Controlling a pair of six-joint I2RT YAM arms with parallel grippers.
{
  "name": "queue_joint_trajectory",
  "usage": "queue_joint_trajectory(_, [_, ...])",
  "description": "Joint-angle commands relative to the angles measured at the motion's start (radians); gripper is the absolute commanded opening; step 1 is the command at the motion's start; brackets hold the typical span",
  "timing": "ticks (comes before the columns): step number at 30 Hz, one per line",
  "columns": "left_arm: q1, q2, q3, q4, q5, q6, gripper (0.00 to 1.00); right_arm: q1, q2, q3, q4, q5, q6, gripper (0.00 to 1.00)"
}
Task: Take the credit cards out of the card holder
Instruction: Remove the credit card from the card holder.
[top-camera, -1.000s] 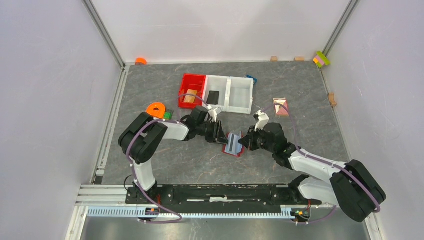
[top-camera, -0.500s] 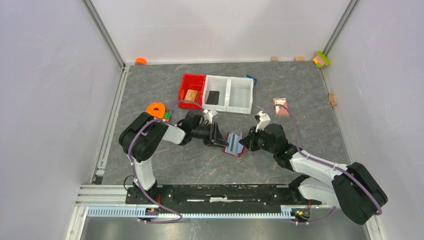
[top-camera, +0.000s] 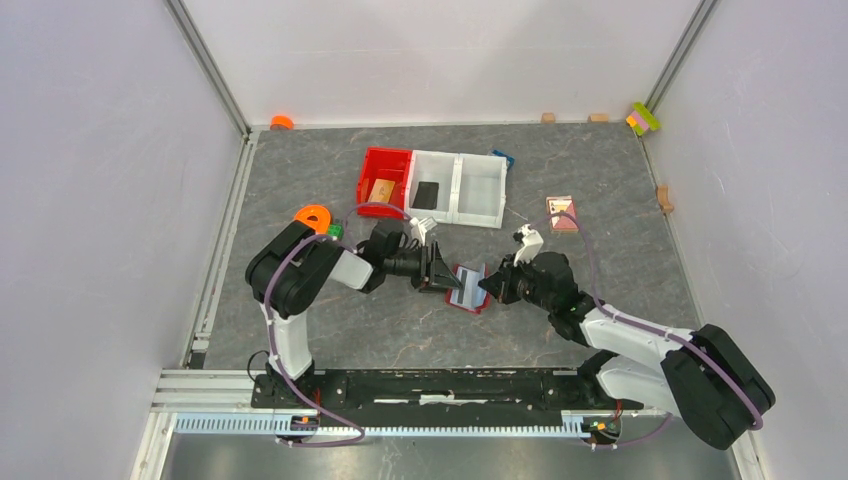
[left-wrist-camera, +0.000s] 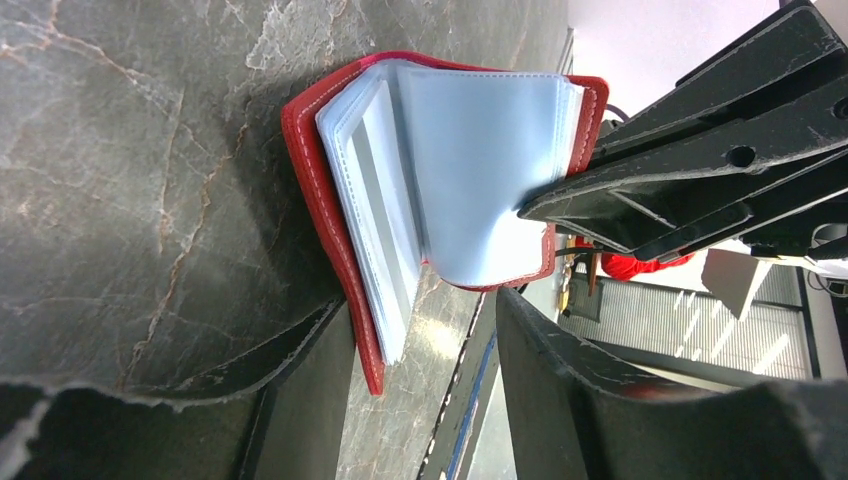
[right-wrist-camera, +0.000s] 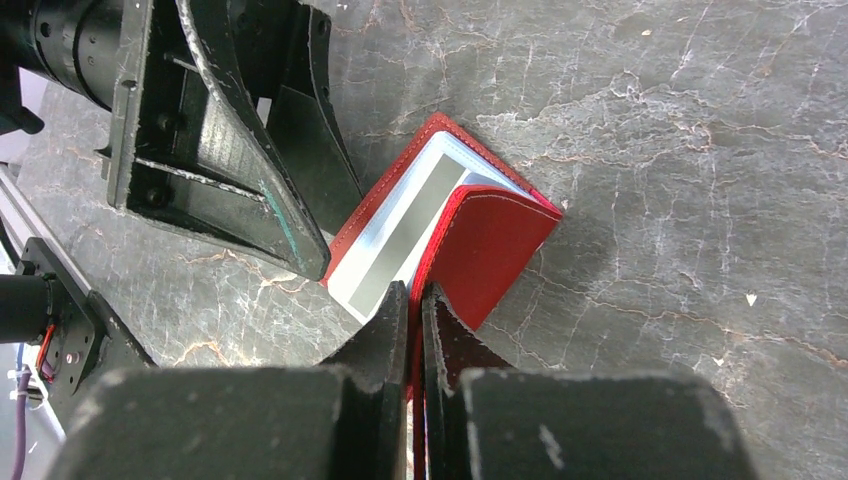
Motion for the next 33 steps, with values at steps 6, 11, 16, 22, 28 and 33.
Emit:
queue_joint_trajectory(6, [-0.013, 0.029, 0.013, 0.066, 0.052, -0.040, 0.60, 0.000, -0.010, -0.032, 0.045, -0.002, 0.012, 0.00])
queue_joint_trajectory(11, [-0.013, 0.029, 0.020, 0.033, 0.042, -0.020, 0.59, 0.000, -0.035, -0.057, 0.063, 0.003, 0.019, 0.00])
queue_joint_trajectory(16, [-0.014, 0.042, 0.031, 0.025, 0.047, -0.016, 0.59, -0.001, -0.040, -0.085, 0.109, -0.003, 0.027, 0.00])
queue_joint_trajectory(22, [-0.016, 0.045, 0.048, -0.050, 0.023, 0.029, 0.54, 0.000, -0.007, -0.084, 0.150, -0.035, 0.040, 0.00])
queue_joint_trajectory(28, [-0.024, 0.047, 0.064, -0.094, -0.001, 0.058, 0.23, 0.000, -0.008, -0.078, 0.151, -0.043, 0.042, 0.00])
queue_joint_trajectory(33, [-0.019, 0.038, 0.060, -0.103, -0.024, 0.068, 0.05, -0.001, -0.054, -0.046, 0.004, 0.034, -0.033, 0.00])
